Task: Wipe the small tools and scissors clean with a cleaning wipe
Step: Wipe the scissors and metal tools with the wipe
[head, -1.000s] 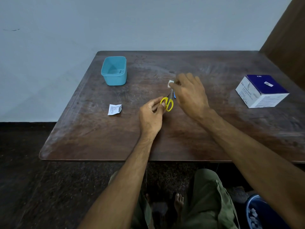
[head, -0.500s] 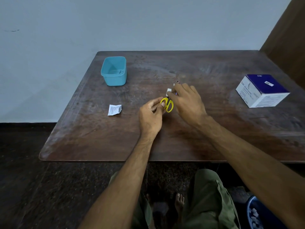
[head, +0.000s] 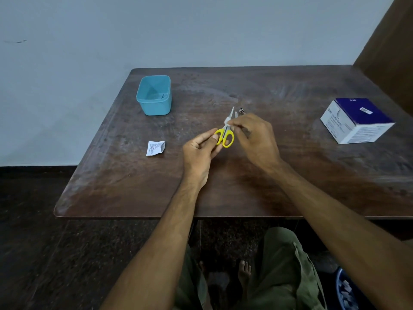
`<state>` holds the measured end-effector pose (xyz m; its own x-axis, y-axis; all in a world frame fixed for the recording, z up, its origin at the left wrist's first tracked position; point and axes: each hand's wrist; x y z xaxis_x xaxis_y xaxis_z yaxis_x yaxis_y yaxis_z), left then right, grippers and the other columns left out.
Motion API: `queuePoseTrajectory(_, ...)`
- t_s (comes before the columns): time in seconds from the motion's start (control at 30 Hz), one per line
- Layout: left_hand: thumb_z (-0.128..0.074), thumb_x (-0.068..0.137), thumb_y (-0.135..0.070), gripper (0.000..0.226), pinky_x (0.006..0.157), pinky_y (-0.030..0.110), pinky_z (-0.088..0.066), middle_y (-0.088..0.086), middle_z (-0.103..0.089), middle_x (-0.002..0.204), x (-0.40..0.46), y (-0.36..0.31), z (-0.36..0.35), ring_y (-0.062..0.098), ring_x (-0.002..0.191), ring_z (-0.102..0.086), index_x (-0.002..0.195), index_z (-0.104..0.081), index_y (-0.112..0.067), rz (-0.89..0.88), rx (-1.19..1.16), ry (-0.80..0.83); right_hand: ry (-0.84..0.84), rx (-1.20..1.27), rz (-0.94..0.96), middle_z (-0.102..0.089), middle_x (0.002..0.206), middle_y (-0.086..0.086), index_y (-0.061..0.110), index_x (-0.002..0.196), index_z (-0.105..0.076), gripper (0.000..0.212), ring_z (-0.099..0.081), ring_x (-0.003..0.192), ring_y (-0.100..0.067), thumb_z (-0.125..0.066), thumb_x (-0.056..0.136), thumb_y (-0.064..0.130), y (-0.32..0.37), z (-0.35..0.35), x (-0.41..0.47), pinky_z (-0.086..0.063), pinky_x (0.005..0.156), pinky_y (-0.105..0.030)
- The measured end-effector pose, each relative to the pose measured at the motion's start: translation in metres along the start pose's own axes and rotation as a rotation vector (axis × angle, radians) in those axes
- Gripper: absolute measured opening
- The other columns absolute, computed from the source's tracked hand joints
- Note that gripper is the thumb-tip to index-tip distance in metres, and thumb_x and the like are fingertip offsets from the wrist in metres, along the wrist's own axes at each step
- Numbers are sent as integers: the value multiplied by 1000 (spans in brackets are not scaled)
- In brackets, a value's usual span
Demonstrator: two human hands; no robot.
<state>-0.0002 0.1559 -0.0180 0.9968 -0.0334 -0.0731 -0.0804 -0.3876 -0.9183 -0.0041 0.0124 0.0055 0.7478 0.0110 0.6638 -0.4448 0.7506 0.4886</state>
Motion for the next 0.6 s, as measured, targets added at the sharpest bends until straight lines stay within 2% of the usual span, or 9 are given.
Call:
queuePoseTrajectory(0.13, -58, 93, 1, 24, 66, 14, -54, -6, -75, 79, 1, -1, 0, 4, 75, -70, 116, -64, 3, 8, 6, 11, -20, -11, 18, -73, 95, -2, 8, 97, -74, 17, -66, 86, -17, -63, 85, 3, 3, 6, 5, -52, 78, -30)
queuePoseTrajectory(0.27, -57, 93, 0, 24, 66, 15, -53, -4, -74, 82, 0, -2, 0, 4, 76, -70, 116, -64, 3, 12, 19, 5, -67, -85, -33, -73, 94, -5, 9, 99, -74, 20, -66, 84, -19, -60, 86, 5, -2, 5, 24, -52, 75, -35)
queuePoseTrajectory(0.5, -57, 92, 2, 24, 67, 15, -55, 0, -73, 84, 1, -2, 0, 5, 76, -70, 115, -64, 5, 9, -3, -20, 61, 37, -24, -73, 93, 0, 9, 97, -74, 17, -66, 84, -13, -64, 85, 2, 4, 6, 0, -54, 77, -31)
queuePoseTrajectory(0.6, -57, 93, 1, 23, 67, 15, -55, -2, -74, 81, 0, -1, -1, 6, 75, -70, 115, -64, 4, 9, 20, -6, 47, 15, -45, -74, 91, -2, 10, 97, -75, 19, -67, 83, -17, -63, 84, 3, 0, 10, 8, -54, 76, -34)
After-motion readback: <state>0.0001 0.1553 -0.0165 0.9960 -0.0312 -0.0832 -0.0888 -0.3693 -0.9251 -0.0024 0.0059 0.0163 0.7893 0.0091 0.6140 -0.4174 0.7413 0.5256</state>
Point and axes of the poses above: each hand's wrist, its own x-axis towards the middle knuckle, its own z-axis out of the back of the hand, y = z × x
